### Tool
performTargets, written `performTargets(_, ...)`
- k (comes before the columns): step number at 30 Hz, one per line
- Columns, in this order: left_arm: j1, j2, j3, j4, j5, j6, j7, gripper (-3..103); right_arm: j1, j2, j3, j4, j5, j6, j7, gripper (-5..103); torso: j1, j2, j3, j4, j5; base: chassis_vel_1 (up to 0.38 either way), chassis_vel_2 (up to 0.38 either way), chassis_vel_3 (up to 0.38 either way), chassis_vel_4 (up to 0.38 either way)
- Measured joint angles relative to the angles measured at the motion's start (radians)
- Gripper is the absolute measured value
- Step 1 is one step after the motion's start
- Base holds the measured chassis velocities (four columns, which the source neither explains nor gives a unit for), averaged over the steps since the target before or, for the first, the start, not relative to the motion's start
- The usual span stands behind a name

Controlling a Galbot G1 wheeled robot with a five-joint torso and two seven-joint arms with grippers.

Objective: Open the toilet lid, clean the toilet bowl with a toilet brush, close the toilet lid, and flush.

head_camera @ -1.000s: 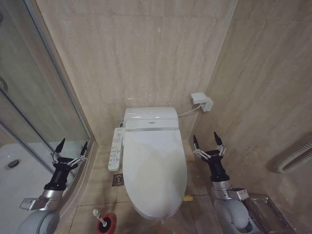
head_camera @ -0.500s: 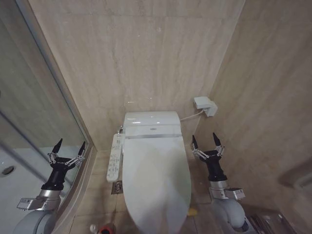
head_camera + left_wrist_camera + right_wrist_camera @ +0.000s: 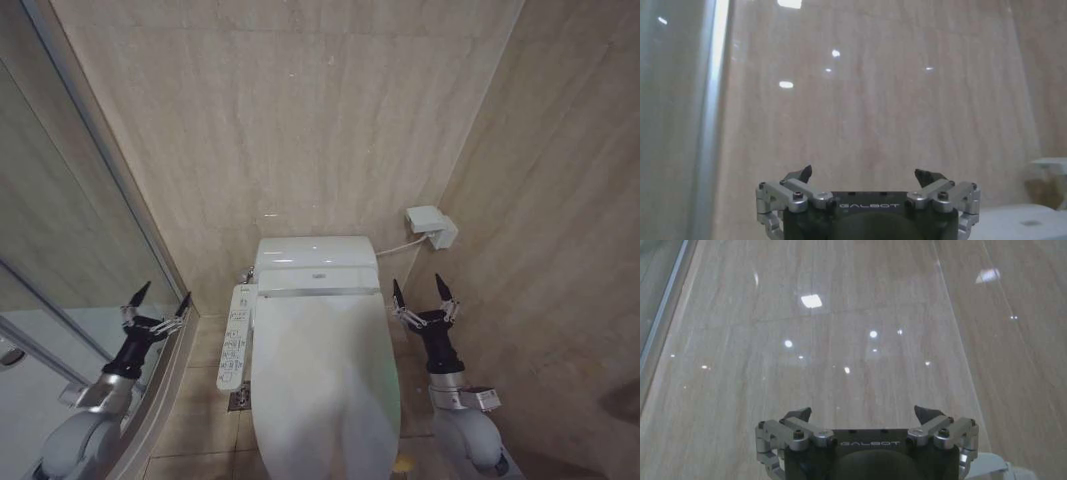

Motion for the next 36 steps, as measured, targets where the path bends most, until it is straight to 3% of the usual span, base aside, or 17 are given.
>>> performTargets(11, -0.404, 0.022, 0.275, 0.289, -0.048, -0.001, 0.024, 100, 0.014, 0.049, 0.006, -0.040, -0.021, -0.001, -0.005, 100, 0.001, 0.000, 0.000, 0.0005, 0.0003, 0.000, 0.000, 0.000, 0.000)
performTargets(13, -0.503, 0.002, 0.359, 0.387, -0.049, -0.005, 0.046, 100, 0.015, 0.058, 0.008, -0.045, -0.027, -0.002, -0.007, 100, 0.001, 0.000, 0.000, 0.0004, 0.0001, 0.000, 0.000, 0.000, 0.000)
performTargets(18, -0.644, -0.052, 0.466, 0.550, -0.054, -0.018, 0.098, 101, 0.017, 0.069, 0.010, -0.056, -0.034, -0.002, -0.010, 100, 0.001, 0.000, 0.000, 0.0000, 0.0002, 0.000, 0.000, 0.000, 0.000)
performTargets(22, -0.706, -0.077, 0.500, 0.641, -0.046, -0.025, 0.128, 101, 0.017, 0.070, 0.013, -0.061, -0.035, -0.002, -0.010, 100, 0.001, 0.000, 0.001, 0.0001, 0.0000, 0.000, 0.000, 0.000, 0.000)
performTargets(23, -0.742, -0.090, 0.517, 0.693, -0.036, -0.028, 0.141, 93, 0.017, 0.070, 0.016, -0.062, -0.035, -0.002, -0.010, 100, 0.001, 0.000, 0.000, 0.0003, 0.0002, 0.000, 0.000, 0.000, 0.000)
performTargets(24, -0.742, -0.090, 0.517, 0.693, -0.036, -0.028, 0.141, 93, 0.017, 0.070, 0.016, -0.062, -0.035, -0.002, -0.010, 100, 0.001, 0.000, 0.000, 0.0003, 0.0002, 0.000, 0.000, 0.000, 0.000)
performTargets(29, -0.817, -0.097, 0.550, 0.796, -0.022, -0.032, 0.211, 93, 0.032, 0.057, 0.015, -0.072, -0.031, -0.003, -0.010, 100, 0.001, 0.000, 0.000, -0.0002, 0.0001, 0.000, 0.000, 0.000, 0.000)
performTargets(30, -0.822, -0.092, 0.552, 0.805, -0.022, -0.034, 0.230, 68, 0.037, 0.054, 0.012, -0.074, -0.030, -0.003, -0.010, 100, 0.001, 0.000, 0.000, 0.0001, 0.0002, 0.000, 0.000, 0.000, 0.000)
performTargets(32, -0.844, -0.087, 0.558, 0.840, -0.015, -0.041, 0.291, 68, 0.041, 0.049, 0.009, -0.076, -0.028, -0.004, -0.010, 100, 0.001, 0.000, 0.000, 0.0013, 0.0002, 0.000, 0.000, 0.000, 0.000)
performTargets(33, -0.866, -0.088, 0.559, 0.876, -0.003, -0.050, 0.351, 68, 0.041, 0.046, 0.009, -0.076, -0.026, -0.004, -0.010, 100, 0.001, 0.000, 0.000, 0.0008, 0.0000, 0.000, 0.000, 0.000, 0.000)
performTargets(34, -0.866, -0.088, 0.559, 0.876, -0.003, -0.050, 0.351, 68, 0.041, 0.046, 0.009, -0.076, -0.026, -0.004, -0.010, 100, 0.001, 0.000, 0.000, 0.0008, 0.0000, 0.000, 0.000, 0.000, 0.000)
performTargets(36, -0.890, -0.087, 0.561, 0.916, 0.009, -0.059, 0.420, 68, 0.037, 0.042, 0.011, -0.074, -0.024, -0.004, -0.009, 100, 0.001, 0.000, 0.000, 0.0001, 0.0003, 0.000, 0.000, 0.000, 0.000)
